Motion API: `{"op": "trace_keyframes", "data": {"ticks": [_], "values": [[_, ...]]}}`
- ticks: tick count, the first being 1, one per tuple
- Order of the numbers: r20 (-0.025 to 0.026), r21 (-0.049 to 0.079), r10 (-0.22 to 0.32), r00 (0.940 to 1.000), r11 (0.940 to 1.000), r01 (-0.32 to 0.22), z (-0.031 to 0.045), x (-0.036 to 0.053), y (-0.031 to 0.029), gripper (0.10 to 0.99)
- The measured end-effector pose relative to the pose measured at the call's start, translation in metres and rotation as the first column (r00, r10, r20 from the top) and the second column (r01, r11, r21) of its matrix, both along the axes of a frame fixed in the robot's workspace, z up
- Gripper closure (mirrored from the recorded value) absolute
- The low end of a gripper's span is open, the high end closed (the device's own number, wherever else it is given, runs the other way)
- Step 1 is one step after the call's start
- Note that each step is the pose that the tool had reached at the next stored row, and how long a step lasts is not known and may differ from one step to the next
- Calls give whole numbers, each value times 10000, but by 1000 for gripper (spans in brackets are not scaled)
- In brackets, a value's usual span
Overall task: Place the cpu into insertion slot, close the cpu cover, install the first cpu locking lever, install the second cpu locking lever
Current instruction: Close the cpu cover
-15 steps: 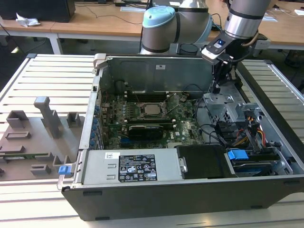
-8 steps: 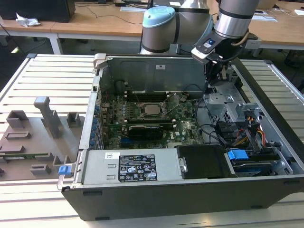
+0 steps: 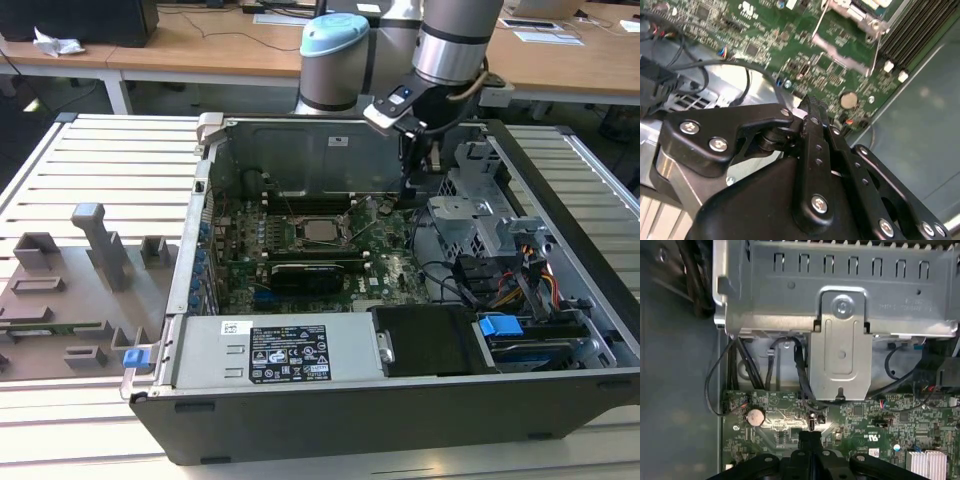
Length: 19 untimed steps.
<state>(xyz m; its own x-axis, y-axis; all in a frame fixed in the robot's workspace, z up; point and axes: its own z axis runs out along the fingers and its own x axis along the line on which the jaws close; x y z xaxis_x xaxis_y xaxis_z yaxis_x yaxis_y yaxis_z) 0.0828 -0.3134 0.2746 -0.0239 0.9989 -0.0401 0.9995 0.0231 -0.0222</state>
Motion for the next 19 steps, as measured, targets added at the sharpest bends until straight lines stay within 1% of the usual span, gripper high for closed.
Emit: {"op": "trace_keyframes", "data": {"ticks": [4, 5, 11, 14, 19], "values": [[-1, -3, 0, 10000, 10000, 0, -80, -49, 2, 980], [-1, -2, 1, 10000, 10000, -1, -112, -70, 4, 980], [0, -2, 1, 10000, 10000, -1, -223, -161, 10, 980], [0, -1, -1, 10000, 10000, 1, -241, -205, 12, 980], [0, -1, 0, 10000, 10000, 0, -243, -284, 13, 980]]}}
